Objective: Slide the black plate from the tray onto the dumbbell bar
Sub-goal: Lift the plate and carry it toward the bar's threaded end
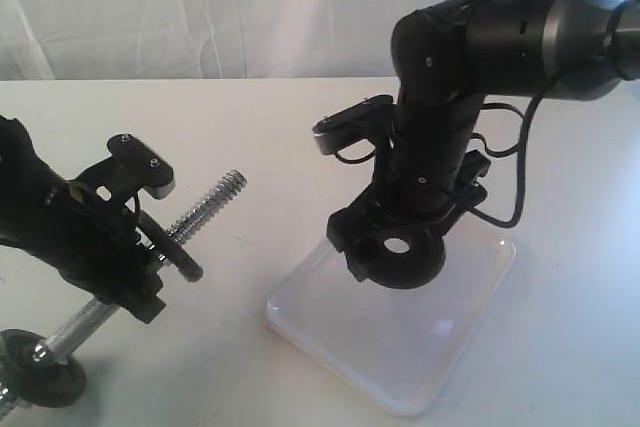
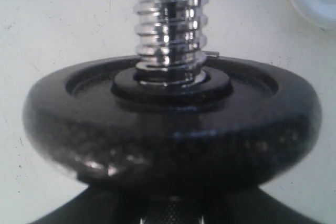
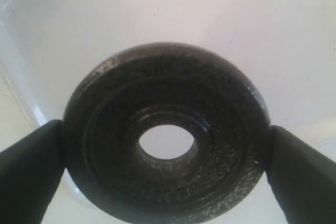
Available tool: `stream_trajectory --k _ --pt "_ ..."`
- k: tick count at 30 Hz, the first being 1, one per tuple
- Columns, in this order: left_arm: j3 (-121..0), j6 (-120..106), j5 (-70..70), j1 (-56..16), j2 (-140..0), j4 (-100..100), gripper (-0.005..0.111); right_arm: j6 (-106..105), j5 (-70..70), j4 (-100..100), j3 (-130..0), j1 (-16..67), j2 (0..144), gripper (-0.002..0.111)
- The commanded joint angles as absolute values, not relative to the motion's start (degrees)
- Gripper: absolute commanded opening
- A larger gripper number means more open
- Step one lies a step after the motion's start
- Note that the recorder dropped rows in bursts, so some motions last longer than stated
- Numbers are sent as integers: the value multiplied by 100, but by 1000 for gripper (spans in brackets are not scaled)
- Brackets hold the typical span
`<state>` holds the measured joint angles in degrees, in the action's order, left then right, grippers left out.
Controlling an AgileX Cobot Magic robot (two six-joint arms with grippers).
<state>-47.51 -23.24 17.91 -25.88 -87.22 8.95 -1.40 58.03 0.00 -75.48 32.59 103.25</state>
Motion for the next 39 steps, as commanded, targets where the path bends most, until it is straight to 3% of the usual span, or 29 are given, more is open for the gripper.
stream_trajectory --k 1,14,39 --pt "-4875 -2445 1562 -2611 -8447 1016 0 -1087 5919 1174 -7583 2696 10173 0" --pt "-4875 -3177 1766 -3047 -8447 1016 0 -4272 6996 5891 -7371 1081 10207 0" --pt "-4875 -4090 1856 -3044 -8447 1646 0 -4793 6996 7719 -7068 1195 11155 0"
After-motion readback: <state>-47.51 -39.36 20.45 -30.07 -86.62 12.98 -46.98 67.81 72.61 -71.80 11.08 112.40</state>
